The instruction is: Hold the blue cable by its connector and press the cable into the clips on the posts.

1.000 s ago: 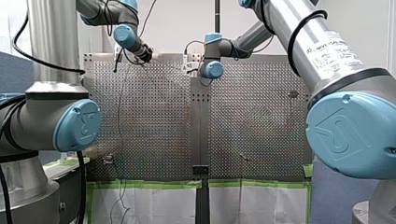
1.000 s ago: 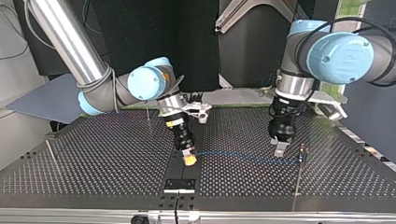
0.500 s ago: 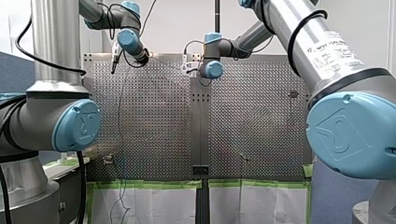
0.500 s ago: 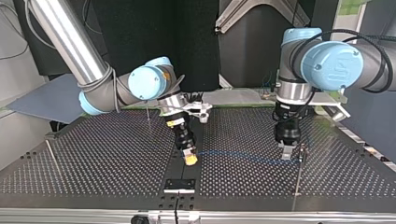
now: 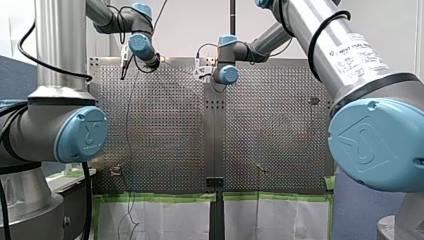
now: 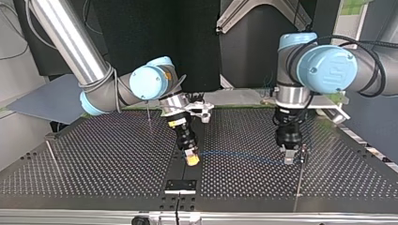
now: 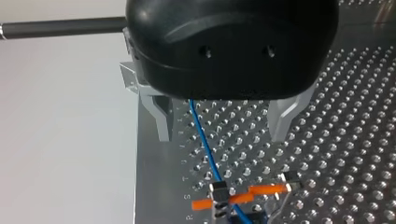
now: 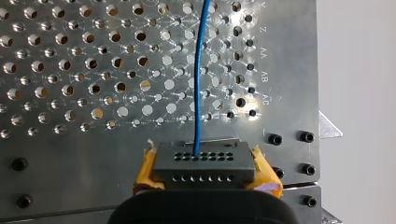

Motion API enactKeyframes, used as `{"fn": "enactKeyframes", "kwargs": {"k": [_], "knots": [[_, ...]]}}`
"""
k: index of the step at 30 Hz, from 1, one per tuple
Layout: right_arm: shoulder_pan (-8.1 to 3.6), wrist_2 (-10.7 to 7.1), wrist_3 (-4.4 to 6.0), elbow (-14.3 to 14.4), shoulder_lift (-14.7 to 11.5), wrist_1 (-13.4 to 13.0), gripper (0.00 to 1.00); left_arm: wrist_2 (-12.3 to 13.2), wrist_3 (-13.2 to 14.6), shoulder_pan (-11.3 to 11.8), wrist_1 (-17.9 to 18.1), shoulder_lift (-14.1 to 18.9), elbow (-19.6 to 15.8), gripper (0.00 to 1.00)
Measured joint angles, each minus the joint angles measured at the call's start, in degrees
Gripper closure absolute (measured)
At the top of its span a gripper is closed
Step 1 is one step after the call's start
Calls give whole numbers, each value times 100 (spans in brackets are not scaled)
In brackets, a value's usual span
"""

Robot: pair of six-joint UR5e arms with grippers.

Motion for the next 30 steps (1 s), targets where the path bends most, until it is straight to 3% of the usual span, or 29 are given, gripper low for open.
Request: {"fn": "enactKeyframes", "kwargs": {"k": [18, 30], "knots": [[3, -2, -2, 1, -1, 8, 100, -741, 27, -521, -26, -656, 741, 0], [2, -1, -3, 1, -1, 8, 100, -1032, 113, -627, -87, -1060, 1006, 0]]}}
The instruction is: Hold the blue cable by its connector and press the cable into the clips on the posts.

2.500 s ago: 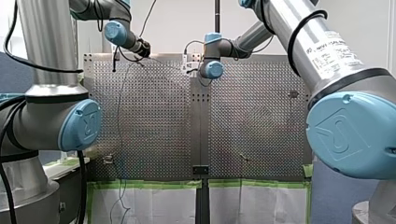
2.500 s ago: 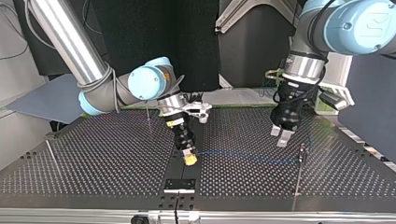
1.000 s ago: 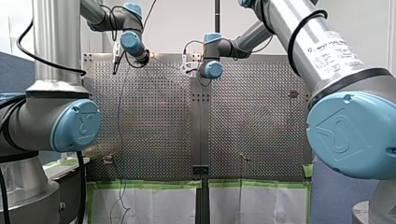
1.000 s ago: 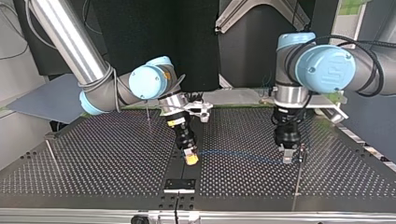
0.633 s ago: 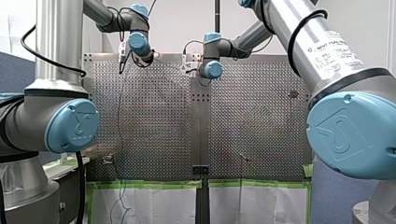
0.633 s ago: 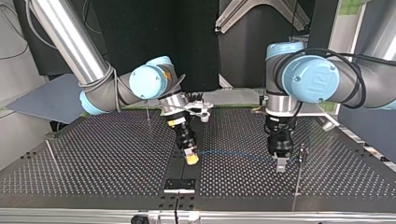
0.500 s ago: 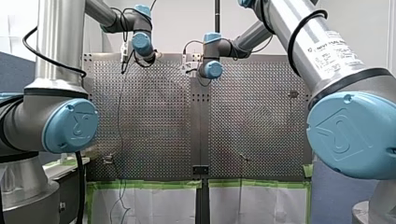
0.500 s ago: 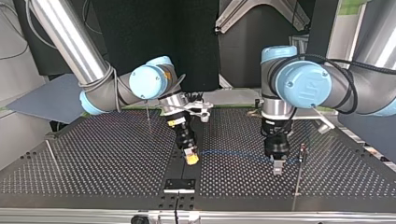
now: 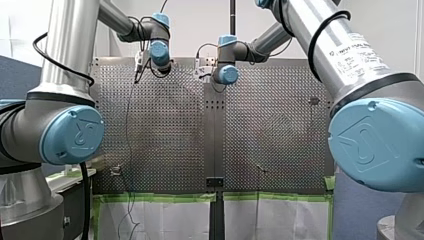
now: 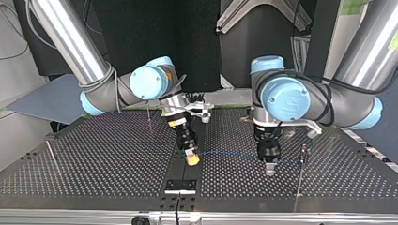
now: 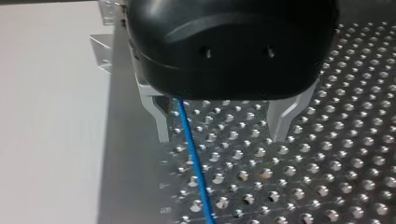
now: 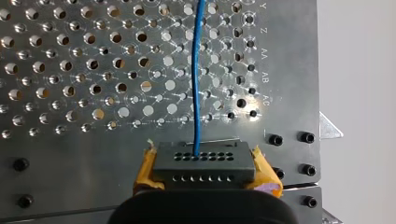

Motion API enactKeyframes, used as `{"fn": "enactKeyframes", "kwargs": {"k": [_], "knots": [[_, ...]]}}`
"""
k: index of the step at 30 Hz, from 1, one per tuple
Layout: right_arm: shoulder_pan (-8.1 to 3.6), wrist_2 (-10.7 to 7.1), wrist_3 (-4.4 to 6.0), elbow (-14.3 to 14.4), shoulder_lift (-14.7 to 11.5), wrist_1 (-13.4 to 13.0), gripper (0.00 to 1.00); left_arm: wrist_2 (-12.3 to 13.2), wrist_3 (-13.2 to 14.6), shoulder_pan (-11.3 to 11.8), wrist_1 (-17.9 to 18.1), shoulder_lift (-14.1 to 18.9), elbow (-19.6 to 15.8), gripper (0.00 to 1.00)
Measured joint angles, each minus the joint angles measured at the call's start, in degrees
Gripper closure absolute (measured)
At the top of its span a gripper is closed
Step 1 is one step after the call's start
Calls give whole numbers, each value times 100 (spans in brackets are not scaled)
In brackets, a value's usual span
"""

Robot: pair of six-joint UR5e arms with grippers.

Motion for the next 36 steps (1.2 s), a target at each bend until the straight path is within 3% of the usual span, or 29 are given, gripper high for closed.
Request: {"fn": "enactKeyframes", "kwargs": {"k": [14, 21, 23, 24, 25, 26, 27, 28, 36], "knots": [[-15, 0, -16, 4, 7, 0, 100, -147, -103, 24, 95, -46, 194, 0], [-19, 0, -17, 4, 16, 3, 100, -426, -127, 29, 101, -49, 197, 4], [-20, 0, -17, 5, 17, 5, 100, -472, -159, 27, 131, -47, 197, 34], [-20, 0, -17, 5, 17, 6, 100, -492, -181, 25, 158, -48, 197, 34], [-20, 0, -17, 5, 17, 7, 100, -503, -194, 24, 178, -48, 196, 60], [-21, 0, -17, 5, 17, 8, 100, -508, -205, 22, 192, -48, 197, 69], [-22, 0, -18, 6, 17, 8, 100, -505, -213, 18, 208, -48, 196, 69], [-22, 0, -18, 5, 18, 8, 100, -498, -216, 14, 217, -48, 196, 100], [-25, 0, -17, 7, 18, 9, 100, -153, -359, 19, 362, -49, 172, 100]]}}
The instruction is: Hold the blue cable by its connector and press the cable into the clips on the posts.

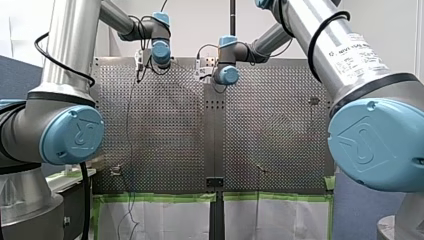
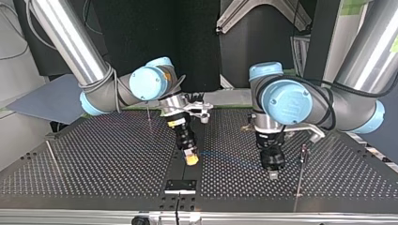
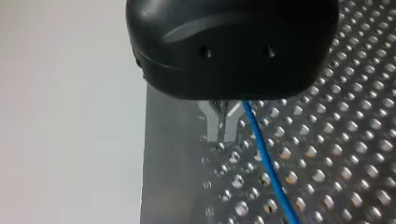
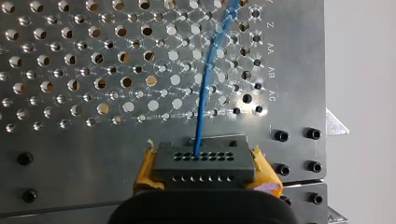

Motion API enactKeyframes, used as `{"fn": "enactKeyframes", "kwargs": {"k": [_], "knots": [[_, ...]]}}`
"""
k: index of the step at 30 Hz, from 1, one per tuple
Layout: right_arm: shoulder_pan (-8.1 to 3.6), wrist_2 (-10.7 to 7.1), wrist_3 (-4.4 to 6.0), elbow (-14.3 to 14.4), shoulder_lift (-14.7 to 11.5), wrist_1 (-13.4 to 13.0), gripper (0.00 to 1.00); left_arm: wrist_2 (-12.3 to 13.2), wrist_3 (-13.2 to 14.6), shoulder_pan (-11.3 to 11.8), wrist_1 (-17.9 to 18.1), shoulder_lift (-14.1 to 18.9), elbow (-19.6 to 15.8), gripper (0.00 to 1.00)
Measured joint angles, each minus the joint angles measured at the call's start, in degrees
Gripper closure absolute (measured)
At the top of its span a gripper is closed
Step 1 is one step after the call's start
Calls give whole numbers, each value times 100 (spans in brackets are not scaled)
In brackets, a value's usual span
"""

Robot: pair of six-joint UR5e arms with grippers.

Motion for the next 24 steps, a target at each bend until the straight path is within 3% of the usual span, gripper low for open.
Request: {"fn": "enactKeyframes", "kwargs": {"k": [8, 16, 17, 18, 19, 20, 21, 23, 24], "knots": [[0, -1, 0, 12, 0, 14, 100, 71, -222, 18, 20, 3, -8, 100], [5, -5, 0, 13, -2, 16, 100, -222, -290, 49, -63, -2, -11, 100], [6, -6, 0, 13, -2, 17, 100, -251, -292, 49, -67, -1, -11, 91], [10, -6, 0, 15, -2, 17, 100, -282, -293, 48, -70, 2, -11, 91], [12, 5, 0, 18, -2, 27, 100, -310, -293, 49, -69, 3, -11, 70], [-1, 7, 0, 21, 3, 26, 100, -324, -293, 63, -71, 6, -9, 60], [-10, 2, -1, 19, 2, 18, 100, -344, -292, 78, -77, 5, -9, 60], [-15, 2, 0, 19, 2, 15, 100, -390, -290, 87, -93, 4, -9, 39], [-19, 4, 0, 18, 2, 14, 100, -428, -288, 89, -120, 5, -9, 39]]}}
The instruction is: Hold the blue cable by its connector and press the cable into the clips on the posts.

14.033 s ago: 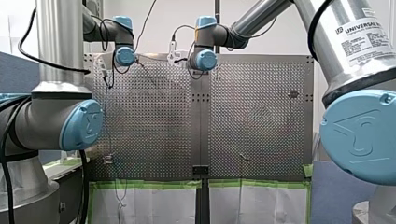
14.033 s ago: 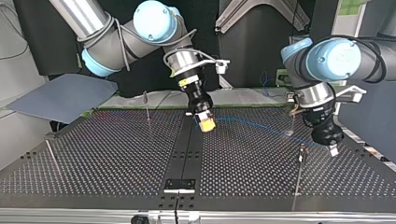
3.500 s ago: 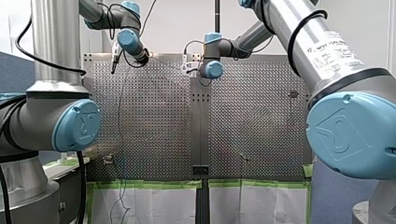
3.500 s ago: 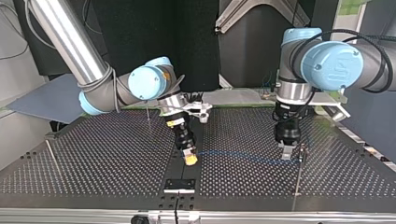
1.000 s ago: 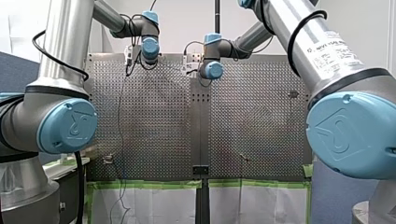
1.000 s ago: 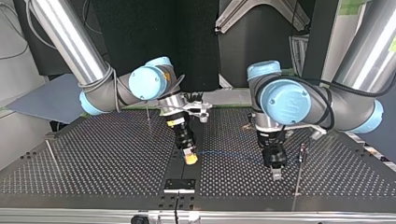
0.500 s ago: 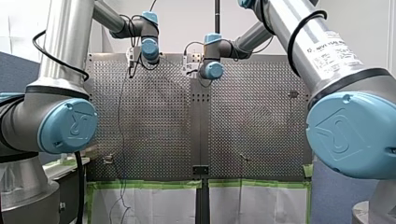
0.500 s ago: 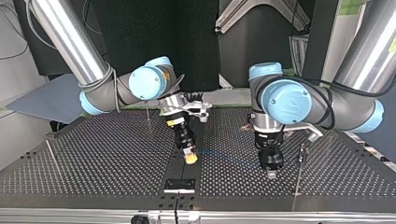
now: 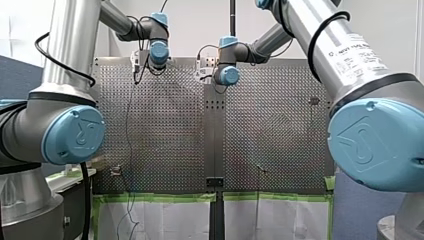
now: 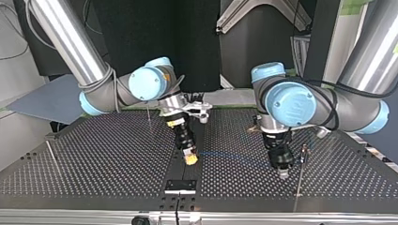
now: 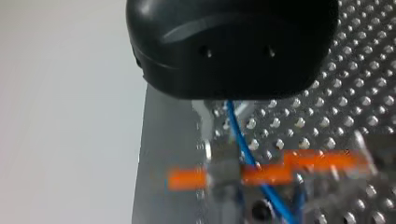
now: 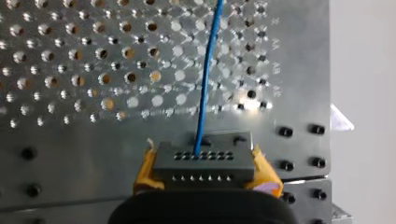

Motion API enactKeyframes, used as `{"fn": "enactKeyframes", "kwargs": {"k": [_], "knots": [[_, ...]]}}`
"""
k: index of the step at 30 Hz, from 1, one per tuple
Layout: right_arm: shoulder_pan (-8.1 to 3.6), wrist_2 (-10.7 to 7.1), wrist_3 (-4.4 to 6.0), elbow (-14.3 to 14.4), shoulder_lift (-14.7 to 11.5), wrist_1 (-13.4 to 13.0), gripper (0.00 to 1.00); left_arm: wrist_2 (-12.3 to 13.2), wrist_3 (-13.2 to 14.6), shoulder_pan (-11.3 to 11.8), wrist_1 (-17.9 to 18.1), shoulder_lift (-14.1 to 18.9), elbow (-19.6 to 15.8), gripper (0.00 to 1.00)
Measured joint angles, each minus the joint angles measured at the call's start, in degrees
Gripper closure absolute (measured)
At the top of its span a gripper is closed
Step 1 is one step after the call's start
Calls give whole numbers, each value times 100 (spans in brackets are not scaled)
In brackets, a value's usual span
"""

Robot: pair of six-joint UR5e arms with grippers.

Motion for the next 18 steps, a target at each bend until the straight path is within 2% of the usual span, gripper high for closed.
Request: {"fn": "enactKeyframes", "kwargs": {"k": [1, 2, 3, 4, 5, 18], "knots": [[2, 0, 0, -1, 0, -1, 100, -25, 2, -2, -26, 0, 0, 27], [1, 1, 0, -2, 0, -2, 100, -51, 8, -3, -55, 1, 0, 19], [-1, 3, 0, -2, -2, -4, 100, -76, 21, -4, -95, 0, 0, 19], [-1, 2, 0, -2, -2, -4, 100, -86, 31, -5, -124, 0, 0, 10], [-1, 3, 0, -2, -2, -5, 100, -94, 39, -5, -150, 1, 0, 5], [-18, 19, -9, -2, -2, -2, 100, 128, 5, -25, -271, 2, 6, 8]]}}
